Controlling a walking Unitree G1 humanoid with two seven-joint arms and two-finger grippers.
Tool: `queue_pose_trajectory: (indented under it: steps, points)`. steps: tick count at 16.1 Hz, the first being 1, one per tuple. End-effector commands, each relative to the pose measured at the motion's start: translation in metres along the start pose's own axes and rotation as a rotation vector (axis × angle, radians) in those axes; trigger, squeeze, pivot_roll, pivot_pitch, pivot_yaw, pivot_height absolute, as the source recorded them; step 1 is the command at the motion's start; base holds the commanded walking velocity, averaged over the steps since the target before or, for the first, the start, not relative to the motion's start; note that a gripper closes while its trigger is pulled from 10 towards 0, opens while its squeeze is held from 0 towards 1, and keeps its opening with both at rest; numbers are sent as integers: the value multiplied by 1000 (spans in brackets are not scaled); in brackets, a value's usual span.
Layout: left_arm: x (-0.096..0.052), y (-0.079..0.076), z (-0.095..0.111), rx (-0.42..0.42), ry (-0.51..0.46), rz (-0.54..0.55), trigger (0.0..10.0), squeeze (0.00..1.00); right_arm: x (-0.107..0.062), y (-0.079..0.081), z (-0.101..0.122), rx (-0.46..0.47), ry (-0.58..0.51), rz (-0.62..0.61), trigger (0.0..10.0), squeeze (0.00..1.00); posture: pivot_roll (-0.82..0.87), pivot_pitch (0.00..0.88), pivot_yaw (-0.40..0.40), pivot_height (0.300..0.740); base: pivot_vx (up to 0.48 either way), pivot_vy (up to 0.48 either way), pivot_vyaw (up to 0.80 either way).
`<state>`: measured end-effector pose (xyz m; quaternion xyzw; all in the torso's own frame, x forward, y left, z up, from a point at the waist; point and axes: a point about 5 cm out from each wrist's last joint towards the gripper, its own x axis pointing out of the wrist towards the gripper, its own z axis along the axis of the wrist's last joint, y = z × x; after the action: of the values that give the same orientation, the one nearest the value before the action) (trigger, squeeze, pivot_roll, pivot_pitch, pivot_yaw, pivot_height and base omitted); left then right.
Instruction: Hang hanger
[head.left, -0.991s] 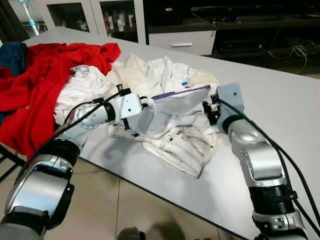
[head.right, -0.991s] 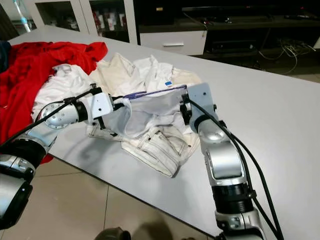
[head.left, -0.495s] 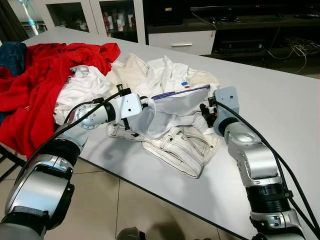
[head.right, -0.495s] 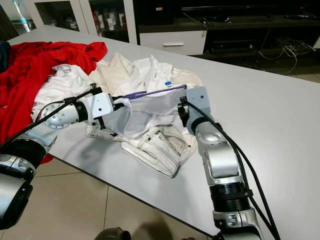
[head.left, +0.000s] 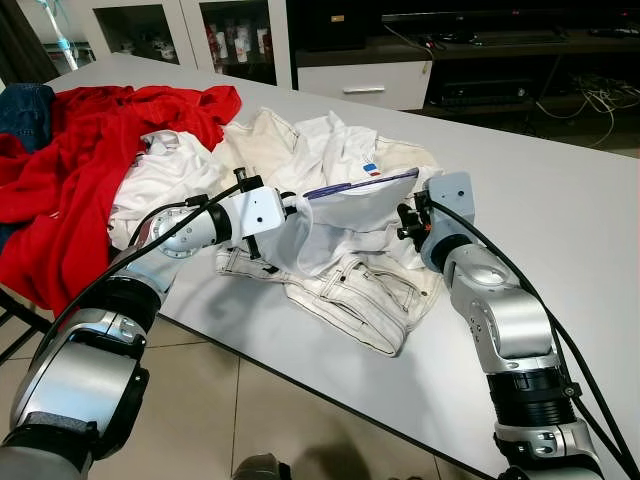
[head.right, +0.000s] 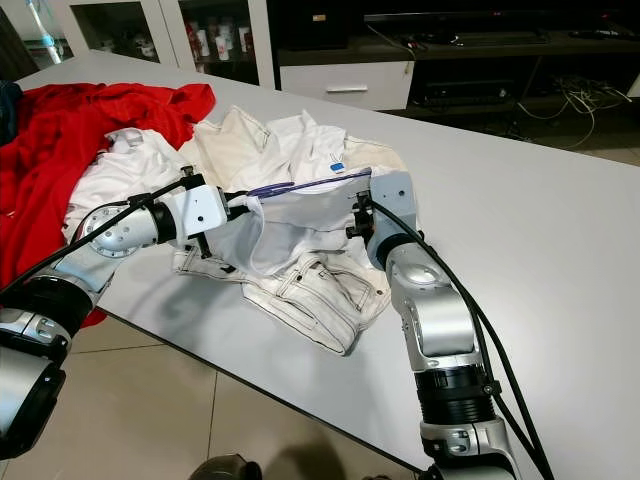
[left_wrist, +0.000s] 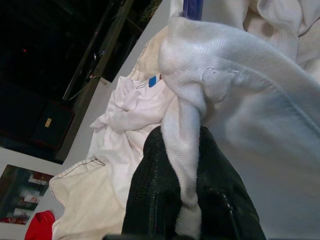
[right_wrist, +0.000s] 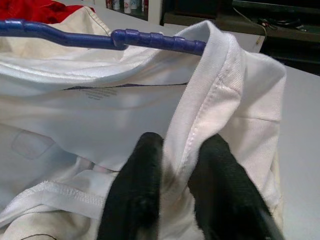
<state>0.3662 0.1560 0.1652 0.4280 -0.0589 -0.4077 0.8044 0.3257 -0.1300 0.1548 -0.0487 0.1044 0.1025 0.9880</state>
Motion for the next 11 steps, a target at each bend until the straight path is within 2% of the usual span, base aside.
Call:
queue_pose_trajectory:
  steps: [1,5,6,8,11]
  points:
    - [-1,3,3,5,-16,18,10000,0,-1,0,-2,11,-5,8,0,0,135,0,44,740,0,0,0]
    - [3,1,4,1,-17,14,10000,0,-8,15,29,77,-190,132,0,0,132,0,48,740,0,0,0]
    - [4,1,5,1,-16,13,10000,0,-9,16,32,80,-207,138,0,0,132,0,48,740,0,0,0]
    - [7,1,5,-1,4,18,10000,0,-19,19,56,79,-339,166,0,0,129,0,50,740,0,0,0]
    - [11,4,6,-3,20,32,10000,0,-27,30,66,57,-399,272,0,0,129,0,50,740,0,0,0]
